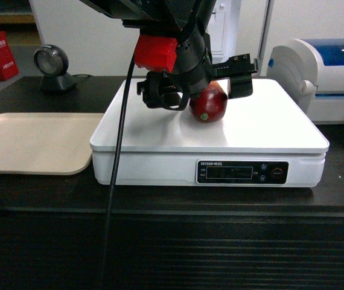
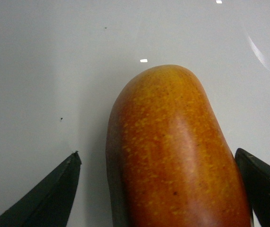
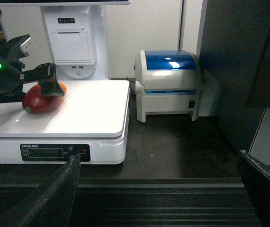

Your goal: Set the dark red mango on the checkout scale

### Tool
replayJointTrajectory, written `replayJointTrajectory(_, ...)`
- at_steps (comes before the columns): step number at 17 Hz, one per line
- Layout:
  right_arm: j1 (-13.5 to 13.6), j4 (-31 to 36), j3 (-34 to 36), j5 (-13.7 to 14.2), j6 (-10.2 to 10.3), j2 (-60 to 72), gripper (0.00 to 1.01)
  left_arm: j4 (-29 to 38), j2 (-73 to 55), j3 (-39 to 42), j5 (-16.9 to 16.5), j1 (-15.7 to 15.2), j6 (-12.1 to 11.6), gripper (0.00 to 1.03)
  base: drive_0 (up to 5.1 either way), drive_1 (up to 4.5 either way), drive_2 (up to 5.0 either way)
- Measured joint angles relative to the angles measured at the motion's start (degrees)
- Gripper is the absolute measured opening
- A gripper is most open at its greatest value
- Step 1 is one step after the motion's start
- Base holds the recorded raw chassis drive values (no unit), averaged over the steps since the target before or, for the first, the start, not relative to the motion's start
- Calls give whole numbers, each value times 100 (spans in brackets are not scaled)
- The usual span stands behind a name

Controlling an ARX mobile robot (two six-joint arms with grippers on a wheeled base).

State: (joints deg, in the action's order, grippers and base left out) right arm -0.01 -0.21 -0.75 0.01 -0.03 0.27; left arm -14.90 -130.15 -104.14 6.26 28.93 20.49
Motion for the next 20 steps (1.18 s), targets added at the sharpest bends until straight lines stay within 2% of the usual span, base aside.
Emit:
replayJointTrajectory(1,0,0,0,0,0,0,98,42,0,22,-7,2,-42,100,0,0,0)
replayJointTrajectory(4,0,0,0,0,0,0,98,402,197,232,83,2,-363,98,0,0,0)
replayJointTrajectory(6,0,0,0,2,0,0,98,962,564,507,179,15,-846,98,0,0,0)
replayJointTrajectory(8,0,0,0,0,0,0,98,1414,1056,769,33,44,-1528,98,0,0,0)
replayJointTrajectory(10,0,0,0,0,0,0,98,1615,1598,1198,-640,48,-2168,98,0,0,0)
replayJointTrajectory(12,0,0,0,0,0,0,98,1882,2111,1803,-1609,-83,-2643,98,0,0,0)
replayJointTrajectory(13,0,0,0,0,0,0,98,1982,2332,2068,-1956,-269,-2708,98,0,0,0)
replayJointTrajectory(15,0,0,0,0,0,0,98,2026,2750,2494,-2201,-905,-2603,98,0,0,0)
replayJointTrajectory(16,0,0,0,0,-2,0,98,2085,2973,2710,-2227,-1322,-2413,98,0,0,0)
replayJointTrajectory(17,0,0,0,0,0,0,98,2232,3198,2948,-2232,-1749,-2031,98,0,0,0)
replayJointTrajectory(18,0,0,0,0,0,0,98,2404,3491,3246,-2052,-2194,-1744,98,0,0,0)
replayJointTrajectory(19,0,0,0,0,0,0,98,2441,3919,3639,-2041,-2693,-1547,98,0,0,0)
replayJointTrajectory(20,0,0,0,0,0,0,98,2712,4306,4039,-1908,-3071,-1508,98,0,0,0)
